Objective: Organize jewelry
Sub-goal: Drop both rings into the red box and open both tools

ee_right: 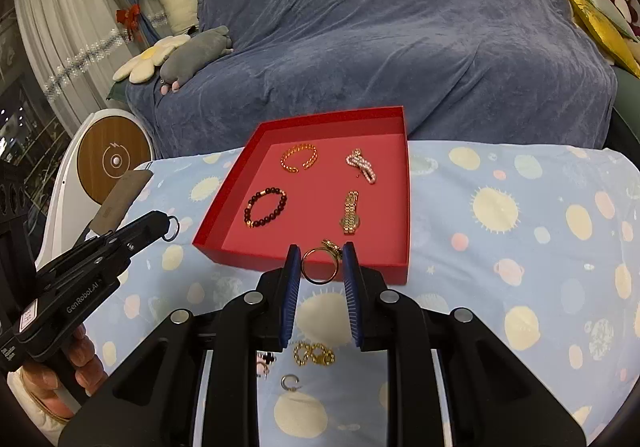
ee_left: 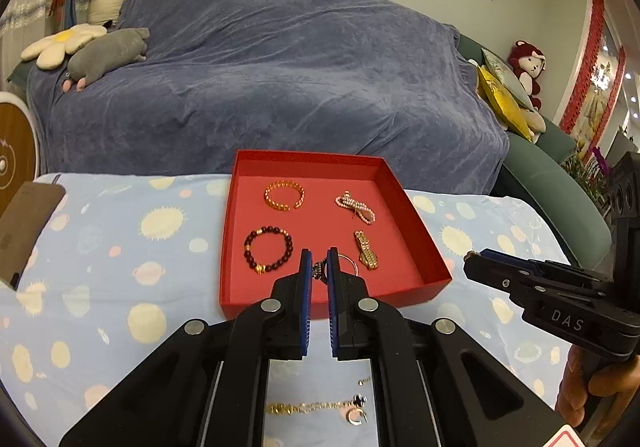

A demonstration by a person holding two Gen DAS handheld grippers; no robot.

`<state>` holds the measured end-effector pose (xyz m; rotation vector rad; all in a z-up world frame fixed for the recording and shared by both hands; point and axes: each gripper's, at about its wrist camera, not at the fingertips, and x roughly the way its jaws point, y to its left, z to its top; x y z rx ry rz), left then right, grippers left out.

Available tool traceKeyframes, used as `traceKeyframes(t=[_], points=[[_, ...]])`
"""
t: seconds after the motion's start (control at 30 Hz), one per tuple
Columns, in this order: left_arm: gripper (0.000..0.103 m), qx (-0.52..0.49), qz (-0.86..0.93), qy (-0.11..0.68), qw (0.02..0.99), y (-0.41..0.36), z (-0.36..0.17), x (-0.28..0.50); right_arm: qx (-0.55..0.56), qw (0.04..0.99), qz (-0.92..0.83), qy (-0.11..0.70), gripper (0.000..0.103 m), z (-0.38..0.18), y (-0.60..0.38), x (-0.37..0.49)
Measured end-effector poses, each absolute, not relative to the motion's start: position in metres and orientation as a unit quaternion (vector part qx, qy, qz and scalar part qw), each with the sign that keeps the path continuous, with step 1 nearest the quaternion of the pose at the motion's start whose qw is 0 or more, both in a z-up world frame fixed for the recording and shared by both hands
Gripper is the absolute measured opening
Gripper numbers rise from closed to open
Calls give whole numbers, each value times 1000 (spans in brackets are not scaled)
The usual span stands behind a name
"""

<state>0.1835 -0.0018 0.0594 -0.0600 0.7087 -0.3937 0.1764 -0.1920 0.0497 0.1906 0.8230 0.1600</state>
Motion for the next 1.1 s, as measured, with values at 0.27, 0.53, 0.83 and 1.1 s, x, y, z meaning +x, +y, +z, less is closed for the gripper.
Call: traceKeyframes(t=[0.27, 0.53, 0.83, 1.1], points=[[5, -11, -175, 346, 922, -23, 44, 249, 98, 905, 61, 409, 21, 33, -200, 236], [5, -9, -162, 369, 915, -34, 8, 298, 90, 902, 58, 418, 21, 6, -201, 279], [5, -11, -150, 389, 909, -39, -10, 327, 104, 898, 63, 423, 21, -12, -202, 300], [7, -13, -143, 403, 904, -46, -14, 339, 105, 899, 60, 422, 23, -20, -205, 306]])
